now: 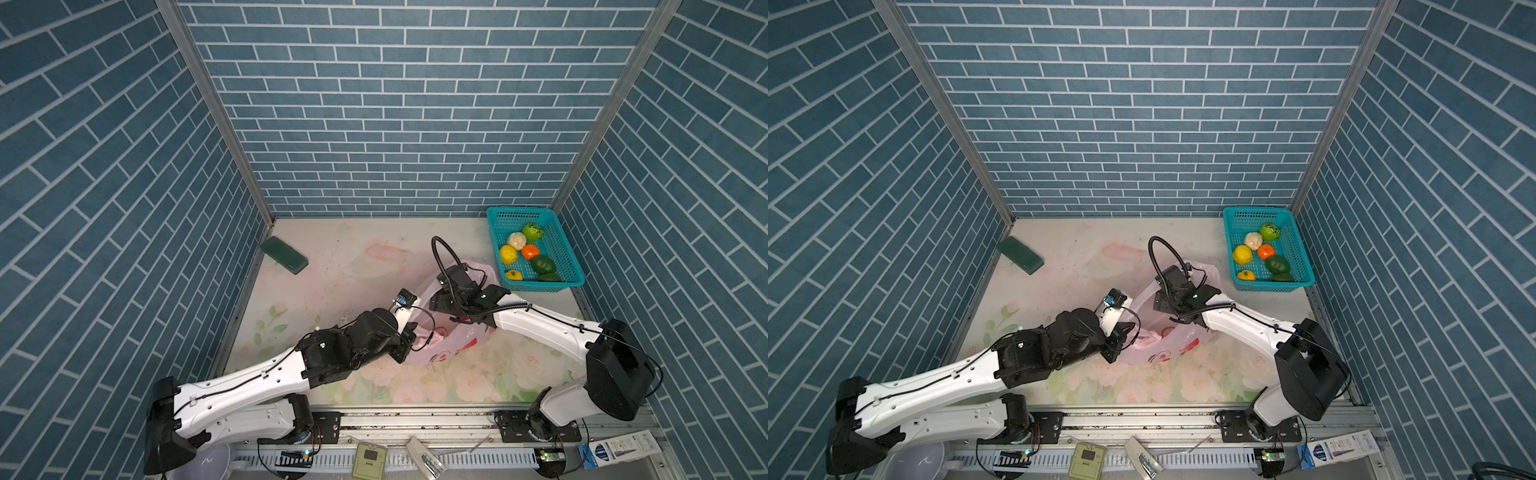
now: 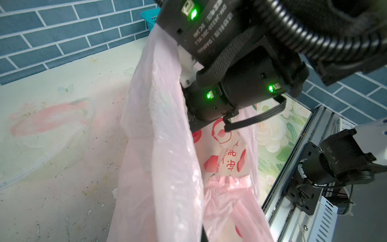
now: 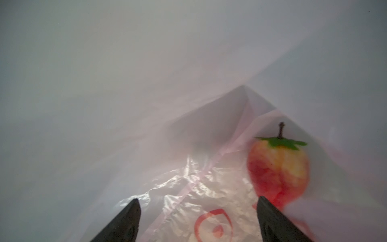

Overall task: Untie the knot of the plastic bag and take out the fruit
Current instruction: 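Move the right gripper back into the bag toward the strawberry, then pull the bag nearer with the left gripper while the right reaches the strawberry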

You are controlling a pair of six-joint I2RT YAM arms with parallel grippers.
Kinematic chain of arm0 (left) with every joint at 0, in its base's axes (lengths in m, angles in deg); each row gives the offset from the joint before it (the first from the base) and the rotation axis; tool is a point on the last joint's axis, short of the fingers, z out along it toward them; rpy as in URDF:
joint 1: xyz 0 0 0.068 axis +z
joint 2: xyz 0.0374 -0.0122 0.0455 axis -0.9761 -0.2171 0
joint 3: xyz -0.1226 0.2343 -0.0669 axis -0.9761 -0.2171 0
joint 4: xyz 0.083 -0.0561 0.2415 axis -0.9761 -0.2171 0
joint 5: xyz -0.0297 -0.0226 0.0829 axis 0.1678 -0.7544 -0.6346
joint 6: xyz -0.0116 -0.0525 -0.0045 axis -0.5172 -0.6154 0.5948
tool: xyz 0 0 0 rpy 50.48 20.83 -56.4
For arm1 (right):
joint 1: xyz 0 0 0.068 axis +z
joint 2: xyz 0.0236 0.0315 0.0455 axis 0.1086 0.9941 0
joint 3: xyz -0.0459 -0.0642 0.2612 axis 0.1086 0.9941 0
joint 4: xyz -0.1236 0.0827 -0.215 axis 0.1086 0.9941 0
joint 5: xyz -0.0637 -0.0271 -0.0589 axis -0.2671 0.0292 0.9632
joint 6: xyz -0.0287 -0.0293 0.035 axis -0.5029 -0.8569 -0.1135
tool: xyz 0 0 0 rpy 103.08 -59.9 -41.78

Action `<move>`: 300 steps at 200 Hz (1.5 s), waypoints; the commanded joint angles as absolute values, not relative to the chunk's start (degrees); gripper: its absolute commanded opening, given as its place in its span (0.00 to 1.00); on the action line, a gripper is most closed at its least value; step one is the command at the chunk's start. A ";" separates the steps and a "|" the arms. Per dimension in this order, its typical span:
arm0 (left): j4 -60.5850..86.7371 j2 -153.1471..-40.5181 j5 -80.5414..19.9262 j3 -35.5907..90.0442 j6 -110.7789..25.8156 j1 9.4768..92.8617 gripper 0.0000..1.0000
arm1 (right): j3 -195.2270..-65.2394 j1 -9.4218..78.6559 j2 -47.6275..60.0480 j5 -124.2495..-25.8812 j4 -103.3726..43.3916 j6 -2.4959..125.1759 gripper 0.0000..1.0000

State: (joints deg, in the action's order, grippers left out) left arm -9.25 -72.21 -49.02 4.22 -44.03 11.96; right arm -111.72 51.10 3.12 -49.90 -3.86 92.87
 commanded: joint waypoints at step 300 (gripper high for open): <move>-0.89 -97.71 -44.16 11.07 -41.61 -1.68 0.00 | -87.29 44.05 -28.40 -42.22 13.15 108.60 0.93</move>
